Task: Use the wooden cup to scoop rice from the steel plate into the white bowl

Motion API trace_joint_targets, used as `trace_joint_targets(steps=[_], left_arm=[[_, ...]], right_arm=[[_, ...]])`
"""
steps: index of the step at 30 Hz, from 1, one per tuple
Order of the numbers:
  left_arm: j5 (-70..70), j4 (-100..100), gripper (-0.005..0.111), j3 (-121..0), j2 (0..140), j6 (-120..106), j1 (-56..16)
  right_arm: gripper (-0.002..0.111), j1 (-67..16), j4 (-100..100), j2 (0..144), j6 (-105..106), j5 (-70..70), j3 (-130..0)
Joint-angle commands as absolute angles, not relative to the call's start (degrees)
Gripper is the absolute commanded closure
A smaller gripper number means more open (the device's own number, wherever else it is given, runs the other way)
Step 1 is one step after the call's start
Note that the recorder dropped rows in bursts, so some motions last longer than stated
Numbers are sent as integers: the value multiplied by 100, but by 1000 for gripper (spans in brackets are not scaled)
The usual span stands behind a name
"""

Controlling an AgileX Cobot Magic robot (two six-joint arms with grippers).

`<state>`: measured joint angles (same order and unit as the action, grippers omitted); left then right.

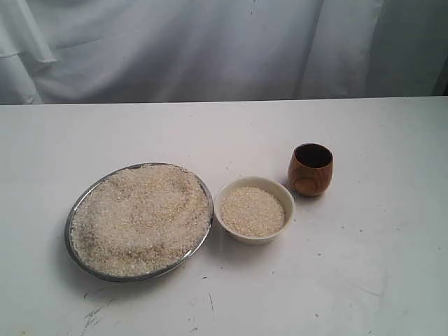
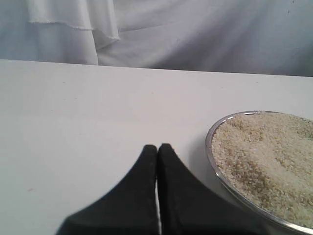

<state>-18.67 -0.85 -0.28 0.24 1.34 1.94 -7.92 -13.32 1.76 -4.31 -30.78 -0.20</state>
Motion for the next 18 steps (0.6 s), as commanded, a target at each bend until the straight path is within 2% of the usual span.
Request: trace_joint_targets(steps=[1, 4, 9, 11, 14, 18], left_arm=[[-1827, -94, 107, 0, 0, 135, 204], [-1827, -94, 107, 0, 0, 135, 204], [-1827, -94, 107, 0, 0, 135, 204], [-1827, -94, 107, 0, 0, 135, 204], [-1827, -94, 107, 0, 0, 135, 204], [-1827, -94, 107, 0, 0, 135, 204]], right_arm=[[108, -768, -354, 153, -3436, -4195, 0], [108, -768, 739, 153, -4830, -3535, 0], [108, -768, 1228, 153, -4756, -1545, 0], [108, -768, 555, 248, -4226, -1495, 0], [108, -768, 485, 1148, -2748, -993, -681], [108, -768, 444, 2625, -1447, -1569, -1546]])
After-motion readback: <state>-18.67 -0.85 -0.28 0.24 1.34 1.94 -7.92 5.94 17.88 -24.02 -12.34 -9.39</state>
